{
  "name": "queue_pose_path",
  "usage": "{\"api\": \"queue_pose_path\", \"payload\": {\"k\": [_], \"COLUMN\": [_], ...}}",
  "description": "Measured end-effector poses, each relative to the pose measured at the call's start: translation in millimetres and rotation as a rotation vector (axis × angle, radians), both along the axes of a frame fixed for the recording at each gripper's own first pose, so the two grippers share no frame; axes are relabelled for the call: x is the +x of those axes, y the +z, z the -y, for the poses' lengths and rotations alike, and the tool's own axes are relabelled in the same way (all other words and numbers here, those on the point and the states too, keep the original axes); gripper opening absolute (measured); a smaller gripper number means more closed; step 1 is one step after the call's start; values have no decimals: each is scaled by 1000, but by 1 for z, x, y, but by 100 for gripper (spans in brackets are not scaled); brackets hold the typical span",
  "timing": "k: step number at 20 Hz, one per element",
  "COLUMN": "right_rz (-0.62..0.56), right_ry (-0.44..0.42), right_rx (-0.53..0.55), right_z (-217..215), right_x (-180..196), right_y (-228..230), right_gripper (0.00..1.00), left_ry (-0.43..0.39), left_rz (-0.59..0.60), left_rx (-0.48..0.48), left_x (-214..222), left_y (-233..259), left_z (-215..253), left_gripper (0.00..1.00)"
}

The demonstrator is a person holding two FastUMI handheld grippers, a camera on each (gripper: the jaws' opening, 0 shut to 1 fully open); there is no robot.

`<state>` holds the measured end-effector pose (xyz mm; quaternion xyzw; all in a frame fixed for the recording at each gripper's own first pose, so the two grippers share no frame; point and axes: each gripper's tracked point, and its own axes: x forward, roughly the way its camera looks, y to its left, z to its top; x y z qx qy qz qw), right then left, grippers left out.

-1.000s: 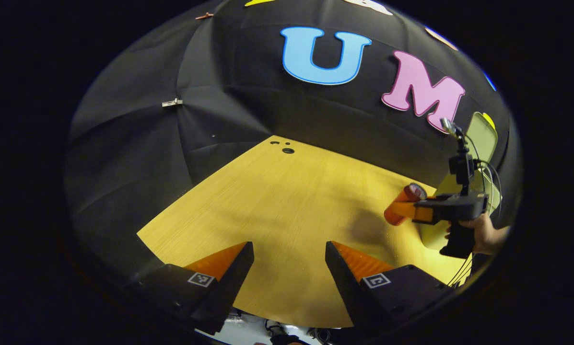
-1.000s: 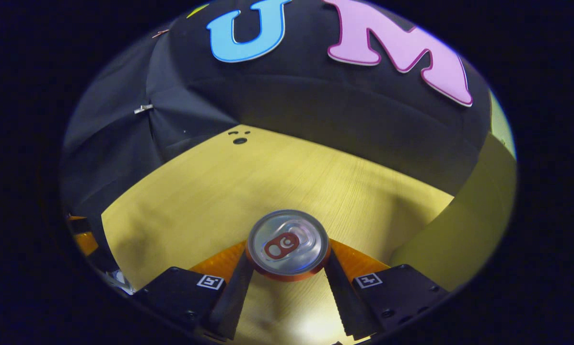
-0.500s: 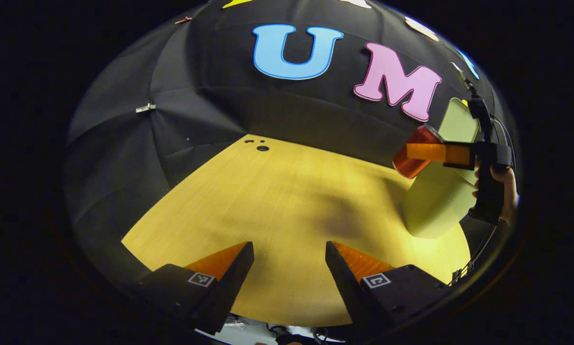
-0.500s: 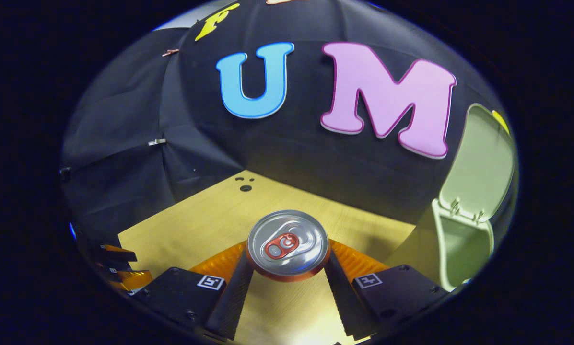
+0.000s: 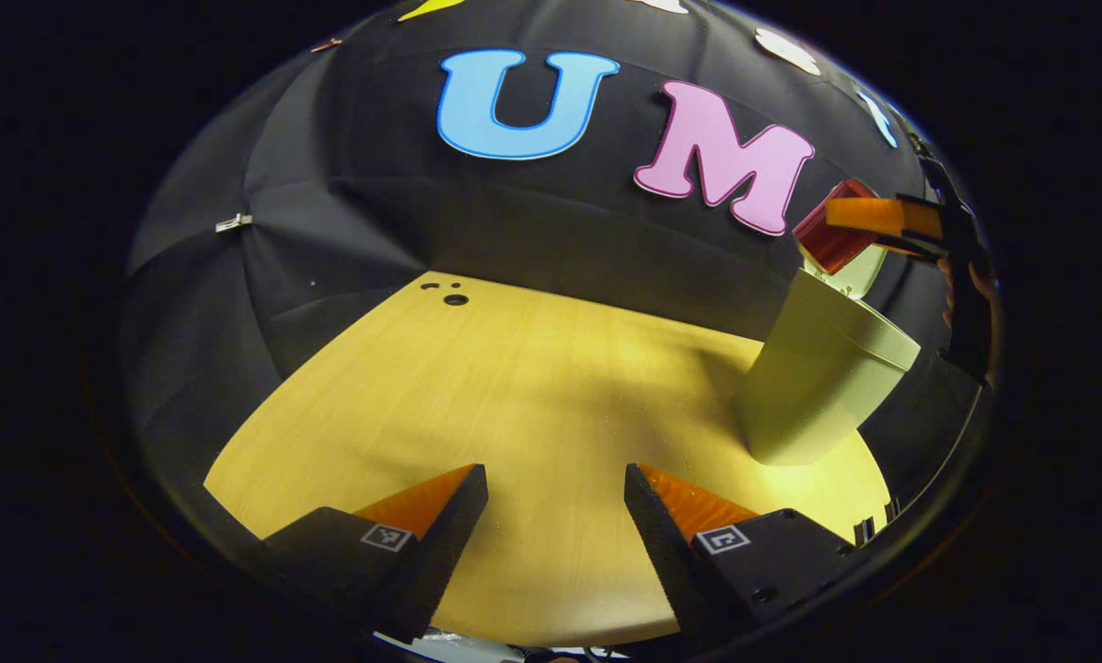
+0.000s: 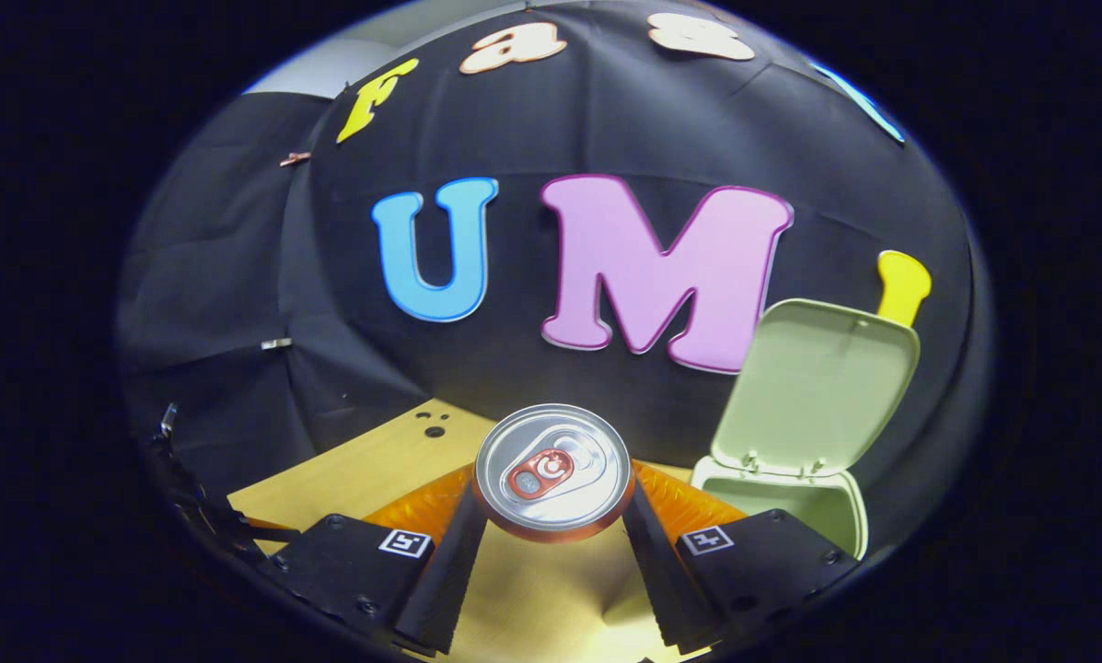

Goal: Press the lid of the desktop garbage bin to open it, pick up the crumpled paper on the desktop and throw it into the bin, then pick up the pop can on the desktop and drop it into the bin, and finally close the garbage bin lid.

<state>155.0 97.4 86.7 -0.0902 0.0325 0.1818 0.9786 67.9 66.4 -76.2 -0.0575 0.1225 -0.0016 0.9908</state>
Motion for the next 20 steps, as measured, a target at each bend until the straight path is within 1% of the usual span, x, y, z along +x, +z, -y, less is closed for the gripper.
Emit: {"api": "queue_pose_path", "payload": {"k": [6, 9, 14, 15, 16, 17, 20], "right_rz": [41, 30, 7, 1, -7, -15, -32], "right_ry": [-146, -208, -285, -293, -300, -306, -311], "right_rx": [46, 51, 53, 52, 51, 50, 51], "right_z": [75, 110, 150, 155, 160, 163, 166], "right_x": [6, 9, 18, 20, 23, 25, 29], "right_y": [21, 18, 6, 4, 0, -3, -10], "right_gripper": [82, 82, 82, 82, 82, 82, 83], "left_ry": [-93, -132, -144, -144, -143, -141, -128], "left_rz": [-13, -15, -26, -28, -31, -35, -45], "left_rx": [58, 44, 40, 43, 47, 49, 48], "left_x": [22, 29, 37, 37, 36, 35, 33], "left_y": [0, 1, 3, 2, 2, -1, -2], "left_z": [42, 62, 76, 77, 78, 77, 75], "left_gripper": [96, 96, 96, 96, 99, 96, 96]}}
